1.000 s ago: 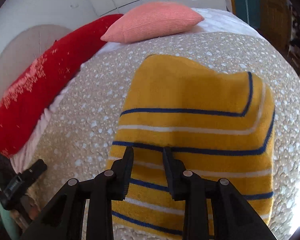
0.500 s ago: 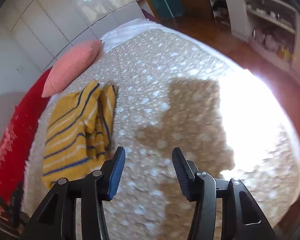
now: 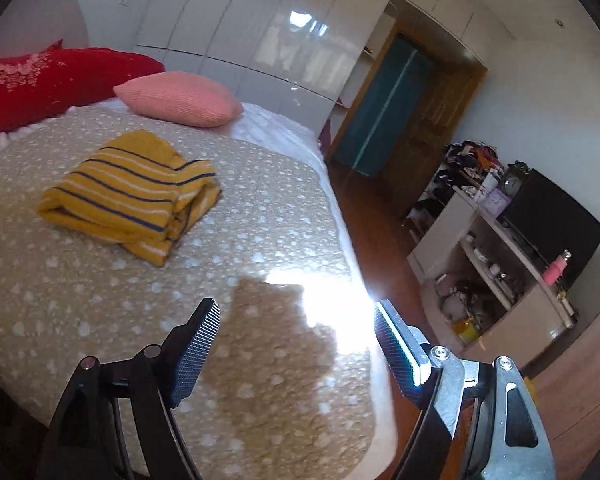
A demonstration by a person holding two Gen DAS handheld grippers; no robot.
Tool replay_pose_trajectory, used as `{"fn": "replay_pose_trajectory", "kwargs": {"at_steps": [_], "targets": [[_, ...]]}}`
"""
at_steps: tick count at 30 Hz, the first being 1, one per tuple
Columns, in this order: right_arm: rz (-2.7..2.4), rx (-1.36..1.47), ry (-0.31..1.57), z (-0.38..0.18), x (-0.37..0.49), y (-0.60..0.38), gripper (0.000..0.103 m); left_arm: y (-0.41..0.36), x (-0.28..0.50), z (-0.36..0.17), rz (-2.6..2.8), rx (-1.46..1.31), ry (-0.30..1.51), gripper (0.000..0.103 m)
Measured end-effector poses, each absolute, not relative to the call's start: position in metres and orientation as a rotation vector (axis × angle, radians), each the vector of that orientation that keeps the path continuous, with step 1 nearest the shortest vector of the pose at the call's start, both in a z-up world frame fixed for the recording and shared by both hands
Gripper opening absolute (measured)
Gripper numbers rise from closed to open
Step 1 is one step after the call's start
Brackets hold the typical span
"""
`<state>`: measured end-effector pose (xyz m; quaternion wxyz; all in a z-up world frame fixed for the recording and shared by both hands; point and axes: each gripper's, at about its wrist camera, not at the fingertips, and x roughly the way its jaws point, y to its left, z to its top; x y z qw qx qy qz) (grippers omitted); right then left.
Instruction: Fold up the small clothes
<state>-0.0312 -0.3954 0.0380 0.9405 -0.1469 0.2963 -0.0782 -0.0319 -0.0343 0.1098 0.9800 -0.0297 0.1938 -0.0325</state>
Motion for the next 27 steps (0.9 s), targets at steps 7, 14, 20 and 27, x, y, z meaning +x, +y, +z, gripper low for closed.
{"fn": "replay_pose_trajectory", "kwargs": {"at_steps": [7,14,20,27], "targets": [[-0.084,-0.109,0.644,-0.008,-0.045,-0.386,0.083,-0.068,-0.031,0.07,-0.079,0.009,0.565,0.103],[-0.08,-0.115,0.618,-0.001,-0.056,-0.379,0.087,-0.085,-0.029,0.051,-0.103,0.035,0.658,0.103],[-0.084,-0.14,0.608,-0.002,-0.062,-0.368,0.089,-0.088,-0.029,0.047,-0.098,0.064,0.694,0.103],[-0.032,-0.14,0.63,-0.007,-0.058,-0.352,0.09,-0.09,-0.03,0.045,-0.063,0.102,0.698,0.103]]}}
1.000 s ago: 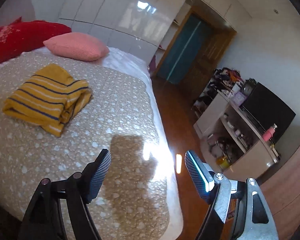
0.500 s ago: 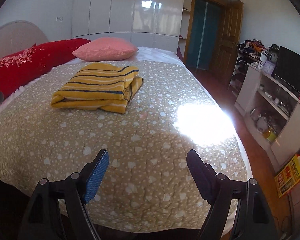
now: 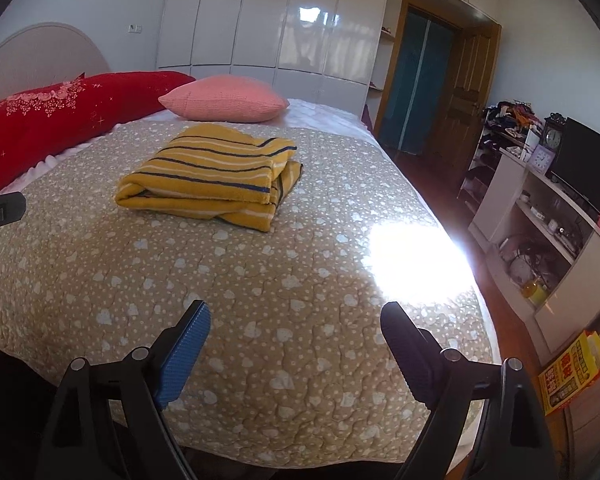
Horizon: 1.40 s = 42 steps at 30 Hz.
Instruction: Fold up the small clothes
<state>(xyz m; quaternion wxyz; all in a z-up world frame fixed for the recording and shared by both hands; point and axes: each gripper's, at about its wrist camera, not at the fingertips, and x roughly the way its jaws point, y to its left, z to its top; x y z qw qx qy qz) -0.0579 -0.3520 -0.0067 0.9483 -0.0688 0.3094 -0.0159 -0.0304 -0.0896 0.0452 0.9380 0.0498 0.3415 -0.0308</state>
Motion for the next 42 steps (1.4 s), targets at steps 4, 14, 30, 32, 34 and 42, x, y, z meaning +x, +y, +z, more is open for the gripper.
{"fn": "replay_pose_trajectory", "kwargs": {"at_steps": [4,14,30,32,34,42], "targets": [[-0.004,-0.171,0.638,-0.012,-0.055,-0.335,0.09,-0.089,-0.027,0.039,-0.066,0.104,0.734,0.103],[0.024,-0.159,0.672,-0.021,-0.053,-0.323,0.091,-0.087,-0.025,0.033,-0.076,0.095,0.767,0.103],[0.028,-0.122,0.697,-0.028,-0.051,-0.322,0.094,-0.085,-0.024,0.023,-0.095,0.083,0.81,0.103],[0.029,-0.122,0.701,-0.029,-0.051,-0.321,0.094,-0.085,-0.024,0.022,-0.097,0.082,0.814,0.103],[0.031,-0.121,0.703,-0.03,-0.051,-0.32,0.094,-0.085,-0.024,0.021,-0.098,0.08,0.819,0.103],[0.034,-0.12,0.711,-0.034,-0.05,-0.318,0.094,-0.085,-0.023,0.016,-0.104,0.075,0.836,0.103]]}}
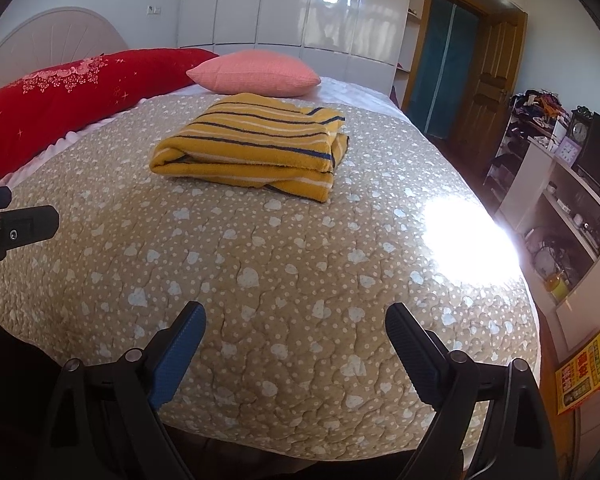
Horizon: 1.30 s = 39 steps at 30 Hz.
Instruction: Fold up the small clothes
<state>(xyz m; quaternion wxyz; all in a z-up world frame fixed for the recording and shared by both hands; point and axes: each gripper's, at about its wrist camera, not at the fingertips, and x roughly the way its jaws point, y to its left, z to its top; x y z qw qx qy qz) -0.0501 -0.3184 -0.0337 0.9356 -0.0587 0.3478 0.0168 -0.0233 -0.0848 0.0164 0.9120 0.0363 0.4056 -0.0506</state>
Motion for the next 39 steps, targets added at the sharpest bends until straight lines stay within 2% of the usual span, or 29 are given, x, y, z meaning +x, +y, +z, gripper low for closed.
{"fn": "replay_pose_trajectory", "kwargs": {"at_steps": [39], "targets": [[0.035,-0.12,0.74,-0.042,-0.046,-0.315,0.095,-0.091,-0.022,0.004,-0.129,0.106,0.877,0.103]]}}
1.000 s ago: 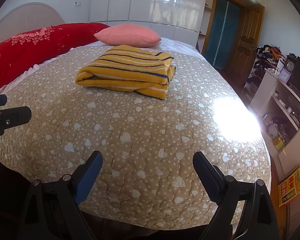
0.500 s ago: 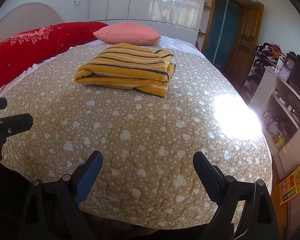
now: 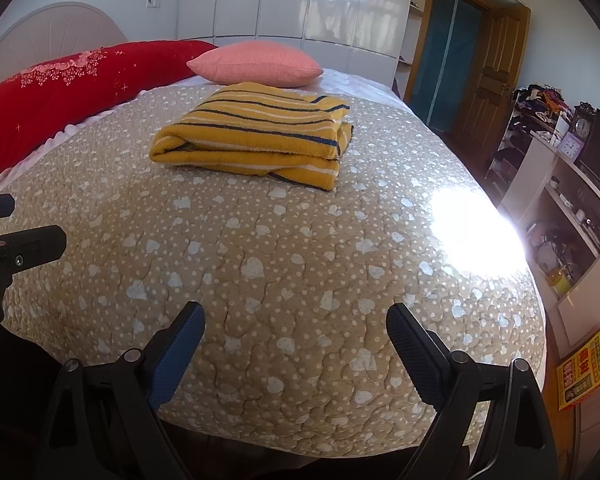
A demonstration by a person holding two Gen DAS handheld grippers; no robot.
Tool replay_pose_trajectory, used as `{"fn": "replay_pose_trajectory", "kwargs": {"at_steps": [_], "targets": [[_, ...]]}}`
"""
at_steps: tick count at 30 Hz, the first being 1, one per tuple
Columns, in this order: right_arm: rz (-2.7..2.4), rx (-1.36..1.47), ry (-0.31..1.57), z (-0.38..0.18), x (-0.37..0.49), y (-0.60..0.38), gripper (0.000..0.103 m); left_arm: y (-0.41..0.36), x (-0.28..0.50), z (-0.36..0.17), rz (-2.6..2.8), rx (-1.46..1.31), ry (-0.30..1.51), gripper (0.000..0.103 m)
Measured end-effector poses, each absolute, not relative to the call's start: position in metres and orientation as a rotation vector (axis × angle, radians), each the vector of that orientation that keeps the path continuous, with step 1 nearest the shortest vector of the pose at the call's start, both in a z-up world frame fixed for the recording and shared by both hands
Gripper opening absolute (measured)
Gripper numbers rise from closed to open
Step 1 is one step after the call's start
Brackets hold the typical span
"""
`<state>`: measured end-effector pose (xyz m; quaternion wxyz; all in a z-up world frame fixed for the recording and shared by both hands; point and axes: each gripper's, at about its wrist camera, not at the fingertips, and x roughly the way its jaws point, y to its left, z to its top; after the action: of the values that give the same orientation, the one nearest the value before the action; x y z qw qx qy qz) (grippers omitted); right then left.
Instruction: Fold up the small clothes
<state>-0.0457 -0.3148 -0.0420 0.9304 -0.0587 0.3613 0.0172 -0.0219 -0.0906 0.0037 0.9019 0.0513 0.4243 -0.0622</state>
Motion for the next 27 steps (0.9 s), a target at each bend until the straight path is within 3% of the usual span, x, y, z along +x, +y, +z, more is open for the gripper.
{"fn": "replay_pose_trajectory", "kwargs": {"at_steps": [27], "targets": [[0.048,-0.116,0.759,-0.048,-0.042,-0.31,0.095,-0.088,-0.019,-0.007,-0.151,0.083,0.923,0.103]]}}
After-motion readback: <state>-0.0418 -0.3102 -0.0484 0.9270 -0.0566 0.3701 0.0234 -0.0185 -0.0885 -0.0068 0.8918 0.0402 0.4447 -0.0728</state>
